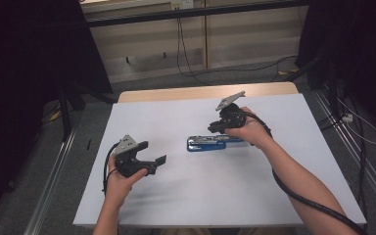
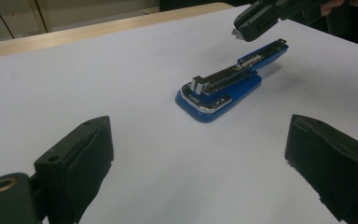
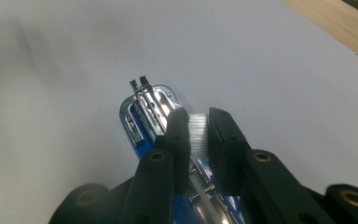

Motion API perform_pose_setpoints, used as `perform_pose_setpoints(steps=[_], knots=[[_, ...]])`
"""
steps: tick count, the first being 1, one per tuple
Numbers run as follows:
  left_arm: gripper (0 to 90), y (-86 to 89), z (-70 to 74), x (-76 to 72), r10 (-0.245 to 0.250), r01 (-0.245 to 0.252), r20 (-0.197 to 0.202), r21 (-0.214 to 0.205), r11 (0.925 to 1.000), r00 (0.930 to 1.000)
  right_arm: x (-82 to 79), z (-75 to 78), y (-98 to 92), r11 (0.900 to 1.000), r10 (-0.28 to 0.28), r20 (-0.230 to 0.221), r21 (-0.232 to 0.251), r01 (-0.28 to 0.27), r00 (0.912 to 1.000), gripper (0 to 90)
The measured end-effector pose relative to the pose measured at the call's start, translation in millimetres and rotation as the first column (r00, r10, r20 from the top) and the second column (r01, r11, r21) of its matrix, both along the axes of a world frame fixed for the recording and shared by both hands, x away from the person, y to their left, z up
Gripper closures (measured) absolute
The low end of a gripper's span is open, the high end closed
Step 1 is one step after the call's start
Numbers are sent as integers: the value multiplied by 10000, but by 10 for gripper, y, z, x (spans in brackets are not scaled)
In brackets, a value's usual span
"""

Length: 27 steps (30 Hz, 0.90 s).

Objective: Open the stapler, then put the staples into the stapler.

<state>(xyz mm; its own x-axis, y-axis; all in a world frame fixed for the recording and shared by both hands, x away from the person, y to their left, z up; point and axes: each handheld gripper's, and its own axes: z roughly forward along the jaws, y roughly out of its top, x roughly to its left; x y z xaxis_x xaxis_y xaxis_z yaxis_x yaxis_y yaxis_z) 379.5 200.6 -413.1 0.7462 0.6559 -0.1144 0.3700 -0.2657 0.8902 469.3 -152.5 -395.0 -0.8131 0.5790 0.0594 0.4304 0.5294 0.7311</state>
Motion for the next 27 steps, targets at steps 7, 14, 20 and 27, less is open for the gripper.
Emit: perform_pose_setpoints(steps=[7, 14, 20, 27], knots=[[78, 10, 7, -4, 4, -4, -42, -147, 9999, 10000, -19, 14, 11, 9996, 239, 82, -129, -238, 9997, 790], [78, 23, 3, -8, 48, -49, -77, -148, 9999, 10000, -13, -7, 42, 9988, 456, 85, -168, -455, 9989, 789], [79, 52, 12, -22, 165, -166, -34, -215, 9996, 9999, 7, -7, 95, 9961, 870, 172, -124, -868, 9961, 790], [78, 70, 6, -30, 213, -215, -69, -161, 9996, 9997, 12, -5, 181, 9908, 1350, 215, -152, -1347, 9906, 789]])
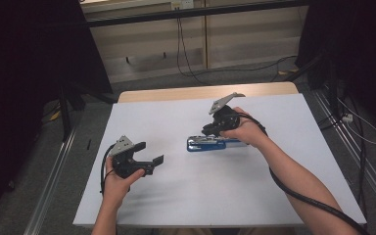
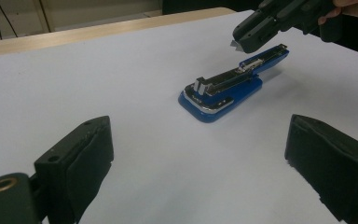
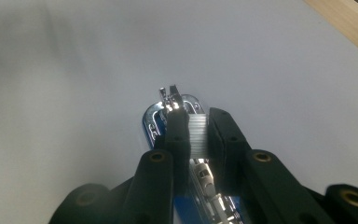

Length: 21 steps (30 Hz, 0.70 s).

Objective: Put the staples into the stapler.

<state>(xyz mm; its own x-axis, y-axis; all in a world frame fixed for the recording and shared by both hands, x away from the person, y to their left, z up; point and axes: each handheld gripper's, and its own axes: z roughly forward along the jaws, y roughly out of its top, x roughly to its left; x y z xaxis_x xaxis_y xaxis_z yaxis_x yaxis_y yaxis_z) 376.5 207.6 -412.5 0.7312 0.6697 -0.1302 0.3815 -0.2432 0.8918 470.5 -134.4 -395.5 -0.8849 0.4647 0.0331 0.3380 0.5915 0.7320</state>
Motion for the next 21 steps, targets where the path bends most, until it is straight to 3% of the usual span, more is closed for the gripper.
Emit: perform_pose_setpoints(steps=[9, 21], knots=[[78, 10, -8, 0, 37, -37, -17, 47, 10000, 10000, 25, 30, 8, 9991, 305, -43, 286, -304, 9995, 789], [79, 21, -20, 3, 103, -103, -62, 22, 9999, 9999, 100, -14, 43, 9953, 934, 101, 231, -936, 9956, 789]])
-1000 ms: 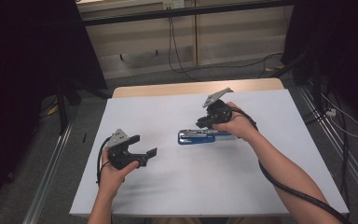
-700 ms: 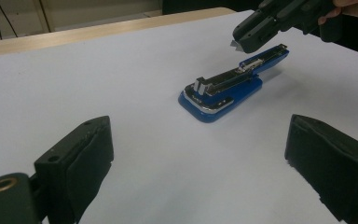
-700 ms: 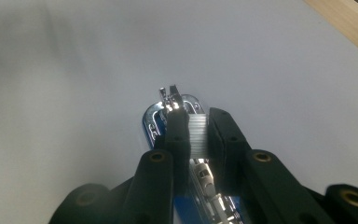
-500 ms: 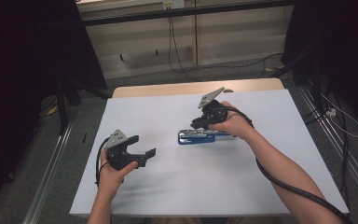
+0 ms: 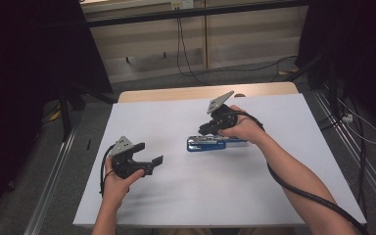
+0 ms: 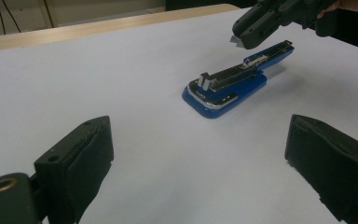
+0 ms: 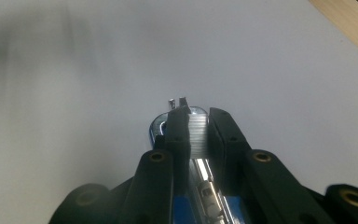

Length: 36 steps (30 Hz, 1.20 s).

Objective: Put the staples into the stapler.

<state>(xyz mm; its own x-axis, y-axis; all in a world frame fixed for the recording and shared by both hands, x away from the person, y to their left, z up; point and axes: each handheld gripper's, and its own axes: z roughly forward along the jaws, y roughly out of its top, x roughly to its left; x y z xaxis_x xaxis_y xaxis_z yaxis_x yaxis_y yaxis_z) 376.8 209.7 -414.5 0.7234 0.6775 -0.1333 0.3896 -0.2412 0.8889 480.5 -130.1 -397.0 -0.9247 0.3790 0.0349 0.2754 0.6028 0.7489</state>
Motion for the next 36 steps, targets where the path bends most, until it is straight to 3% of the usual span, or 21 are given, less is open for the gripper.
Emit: perform_pose_setpoints(steps=[20, 36], knots=[[79, 19, -13, 3, 99, -99, -52, -45, 9999, 9999, 62, -107, 80, 9918, 1204, 1, -439, -1203, 9927, 790], [79, 32, -13, -7, 174, -174, -93, -23, 9998, 9998, 90, -115, 158, 9899, 1354, 40, -426, -1351, 9908, 789]])
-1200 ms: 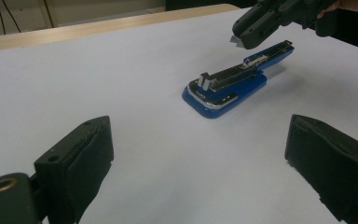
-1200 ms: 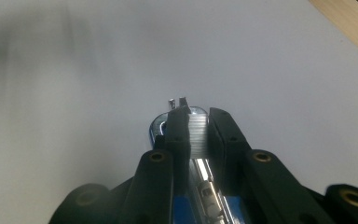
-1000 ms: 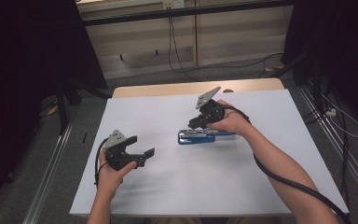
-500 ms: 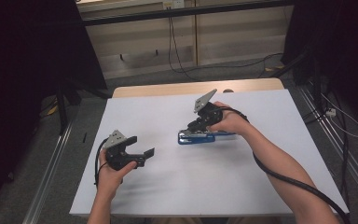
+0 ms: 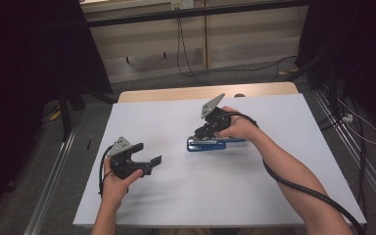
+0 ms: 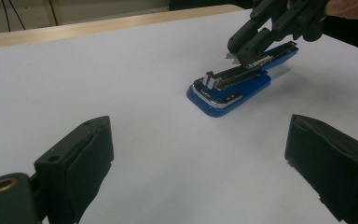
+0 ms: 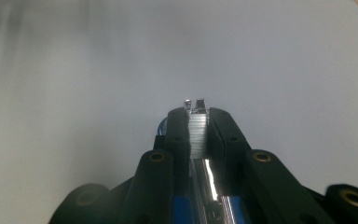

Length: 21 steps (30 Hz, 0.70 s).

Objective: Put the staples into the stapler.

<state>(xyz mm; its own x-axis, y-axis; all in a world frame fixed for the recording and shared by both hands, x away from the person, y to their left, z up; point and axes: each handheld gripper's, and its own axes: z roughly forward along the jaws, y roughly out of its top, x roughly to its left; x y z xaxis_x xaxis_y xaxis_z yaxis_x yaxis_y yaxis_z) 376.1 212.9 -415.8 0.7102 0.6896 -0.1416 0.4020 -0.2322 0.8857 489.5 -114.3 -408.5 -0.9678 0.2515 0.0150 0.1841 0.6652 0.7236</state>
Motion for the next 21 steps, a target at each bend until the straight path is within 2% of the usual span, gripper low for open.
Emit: perform_pose_setpoints(steps=[14, 21], knots=[[79, 8, -8, 5, -31, 31, 0, -44, 10000, 10000, 29, -37, 31, 10000, 88, 6, 13, -88, 10000, 789], [79, 2, -10, 5, -35, 35, -9, 99, 9999, 10000, 36, -47, 35, 10000, 56, 22, -19, -56, 10000, 789]])
